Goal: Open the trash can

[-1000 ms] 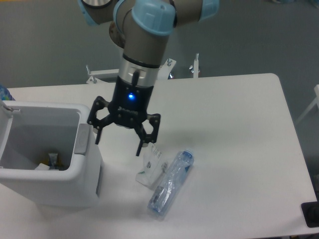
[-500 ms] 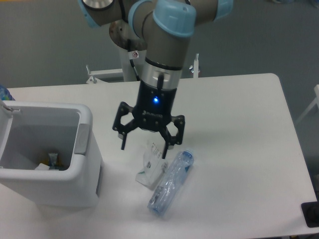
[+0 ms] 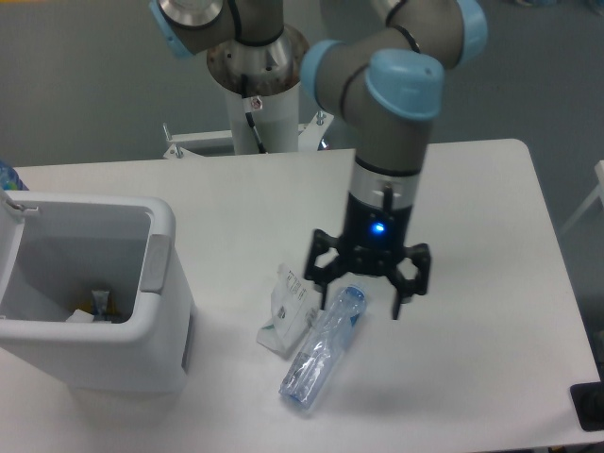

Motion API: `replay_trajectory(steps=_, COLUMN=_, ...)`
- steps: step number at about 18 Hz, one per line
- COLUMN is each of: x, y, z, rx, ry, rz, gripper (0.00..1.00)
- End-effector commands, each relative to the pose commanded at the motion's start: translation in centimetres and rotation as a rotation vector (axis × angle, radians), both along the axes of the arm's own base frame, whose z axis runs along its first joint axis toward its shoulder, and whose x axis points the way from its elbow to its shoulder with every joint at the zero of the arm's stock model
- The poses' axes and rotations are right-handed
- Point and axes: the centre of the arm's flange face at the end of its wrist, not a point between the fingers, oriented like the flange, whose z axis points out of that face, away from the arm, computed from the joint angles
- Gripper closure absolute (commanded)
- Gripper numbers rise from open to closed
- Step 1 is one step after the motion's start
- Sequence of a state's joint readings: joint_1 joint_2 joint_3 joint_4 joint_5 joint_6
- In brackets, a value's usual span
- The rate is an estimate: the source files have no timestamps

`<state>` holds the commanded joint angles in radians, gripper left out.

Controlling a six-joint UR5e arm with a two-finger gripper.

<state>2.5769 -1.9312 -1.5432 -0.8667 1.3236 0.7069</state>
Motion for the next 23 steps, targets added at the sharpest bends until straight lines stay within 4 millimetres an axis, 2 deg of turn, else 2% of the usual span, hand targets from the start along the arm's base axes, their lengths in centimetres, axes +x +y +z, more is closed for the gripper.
replay_trajectory(steps=2, x=-0.6, y=-0.7, z=-1.2, rx=-0.037, ry=0.016, rz=-0.047, gripper=0.0)
replay_trajectory(steps=8, x=-1.5, y=-1.2, z=-2.5, rx=-0.164, ry=0.093, rz=-0.147, gripper=0.0)
replay_trajectory(steps=13, x=-1.2, y=-1.7, z=-3.3, rx=-0.239, ry=0.133, rz=-0.273, gripper=0.0)
replay_trajectory(steps=23, x=-1.1, y=-1.7, z=-3.7, rx=-0.26, ry=0.128, rz=-0.274, gripper=0.0)
